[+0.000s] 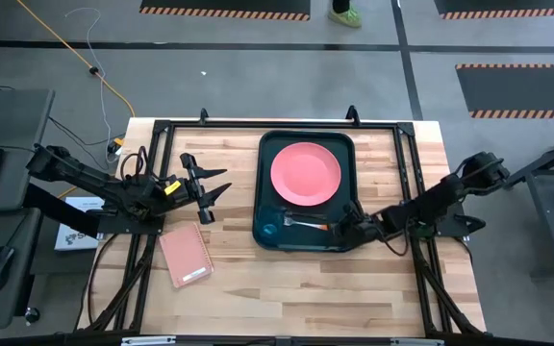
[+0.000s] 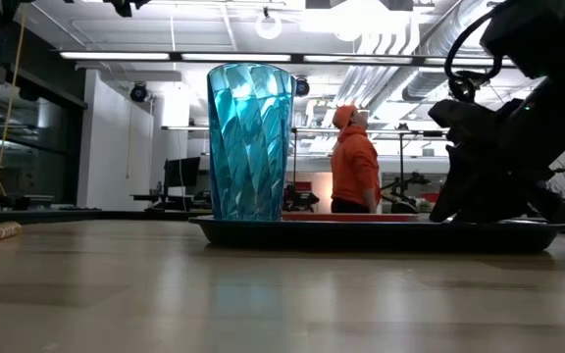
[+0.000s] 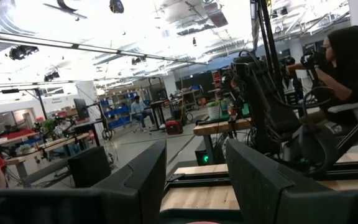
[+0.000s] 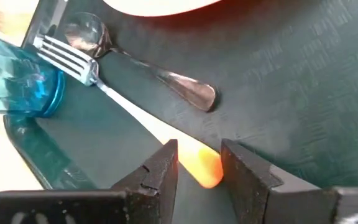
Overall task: Pick and place plate/cup/fork/spoon on tray
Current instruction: Put the orange fork on the black table tray to the bottom of the black spoon, then return to Home Position
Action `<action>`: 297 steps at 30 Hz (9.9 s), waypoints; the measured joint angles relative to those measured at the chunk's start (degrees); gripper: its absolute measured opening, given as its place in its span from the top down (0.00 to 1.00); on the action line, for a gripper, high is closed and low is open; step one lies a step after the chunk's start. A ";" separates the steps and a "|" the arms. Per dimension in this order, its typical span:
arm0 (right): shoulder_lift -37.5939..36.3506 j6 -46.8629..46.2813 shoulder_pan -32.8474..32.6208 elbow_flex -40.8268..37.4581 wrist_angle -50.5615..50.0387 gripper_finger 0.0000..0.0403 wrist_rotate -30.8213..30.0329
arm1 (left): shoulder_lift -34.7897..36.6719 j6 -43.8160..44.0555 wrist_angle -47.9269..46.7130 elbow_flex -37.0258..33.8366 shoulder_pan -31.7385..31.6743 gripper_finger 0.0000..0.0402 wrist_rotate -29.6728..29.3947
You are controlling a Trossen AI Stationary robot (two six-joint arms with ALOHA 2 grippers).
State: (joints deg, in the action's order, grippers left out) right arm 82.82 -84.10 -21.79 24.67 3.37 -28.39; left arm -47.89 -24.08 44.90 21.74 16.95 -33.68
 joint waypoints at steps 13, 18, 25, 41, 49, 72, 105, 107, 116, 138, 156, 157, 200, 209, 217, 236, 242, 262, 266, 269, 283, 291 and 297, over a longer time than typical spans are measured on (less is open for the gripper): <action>-1.82 8.40 3.10 0.02 -0.81 0.72 0.27 | -0.01 0.02 -0.03 0.00 0.02 0.61 0.00; -7.35 17.84 3.69 0.02 -0.51 0.72 -1.12 | -0.01 0.02 -0.01 0.00 0.00 0.61 0.01; -11.32 37.16 3.01 0.09 0.60 0.72 9.43 | -0.01 0.04 -0.01 0.00 0.00 0.61 0.01; -8.04 45.00 -1.87 8.73 -25.18 0.99 5.88 | -0.01 0.07 -0.02 0.00 0.00 0.61 0.01; 0.66 48.59 0.09 13.06 -28.77 1.00 9.22 | -0.01 0.20 -0.11 0.00 0.00 0.61 0.01; 3.07 47.91 1.19 14.53 -28.82 1.00 10.90 | -0.01 0.89 -0.08 0.00 0.00 0.61 0.01; 5.60 41.46 1.19 14.53 -25.49 1.00 8.04 | -0.01 0.98 -0.08 0.00 0.02 0.61 0.01; 5.60 41.47 1.19 14.51 -25.14 1.00 7.97 | -0.01 0.98 -0.07 0.00 0.02 0.61 0.01; 5.60 42.03 2.54 14.51 -23.40 1.00 6.26 | 0.01 0.98 -0.07 0.00 0.02 0.61 0.01; 3.98 46.65 1.99 16.39 -27.43 1.00 13.43 | -0.01 1.42 -0.06 -0.02 0.02 0.61 0.03; 7.57 45.56 2.32 16.39 -26.20 1.00 7.11 | 0.01 1.44 -0.06 -0.02 0.02 0.61 0.03; 7.57 45.54 2.35 16.39 -26.22 1.00 6.42 | -0.01 1.44 -0.08 -0.02 0.02 0.61 0.03; -0.79 70.87 9.84 18.99 -12.10 1.00 1.78 | 0.01 2.94 -1.41 -0.02 0.01 0.61 7.22; -15.72 75.81 11.42 18.99 -12.07 1.00 3.95 | 1.40 5.77 -9.93 -0.02 -2.47 0.61 8.23; -17.59 76.77 11.65 18.99 -11.64 1.00 6.16 | 13.54 15.58 -24.84 -0.07 -21.25 0.61 27.48; -17.52 76.91 12.82 18.97 -14.40 1.00 9.43 | 29.64 30.75 -30.30 -9.37 -29.09 0.61 38.41; -17.52 76.64 12.82 18.97 -14.77 1.00 9.45 | 33.19 33.03 -29.99 -13.05 -26.22 0.64 34.95; -17.52 75.57 12.76 18.97 -14.74 1.00 9.76 | 35.62 18.99 -32.18 -13.60 -13.88 1.00 24.08; -17.52 75.57 12.76 18.97 -14.74 1.00 9.89 | 38.40 20.51 -36.15 -13.90 -15.37 1.00 24.84; -17.52 75.57 12.76 18.97 -14.74 1.00 10.00 | 40.77 21.93 -34.62 -17.21 -15.46 1.00 25.81; -22.18 74.39 12.76 16.43 -17.56 1.00 12.47 | 46.03 22.87 -34.77 -21.03 -15.44 1.00 25.62; -42.75 70.61 12.80 4.97 -15.03 1.00 9.86 | 45.97 21.91 -34.79 -21.03 -15.44 1.00 22.77; -55.23 71.94 12.76 -4.51 -6.44 1.00 9.16 | 45.97 21.90 -34.81 -21.03 -15.44 1.00 22.79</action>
State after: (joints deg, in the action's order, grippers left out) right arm 27.59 -12.17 -9.04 20.16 -3.08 -19.23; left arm -1.91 -2.17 10.09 0.71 1.52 -10.90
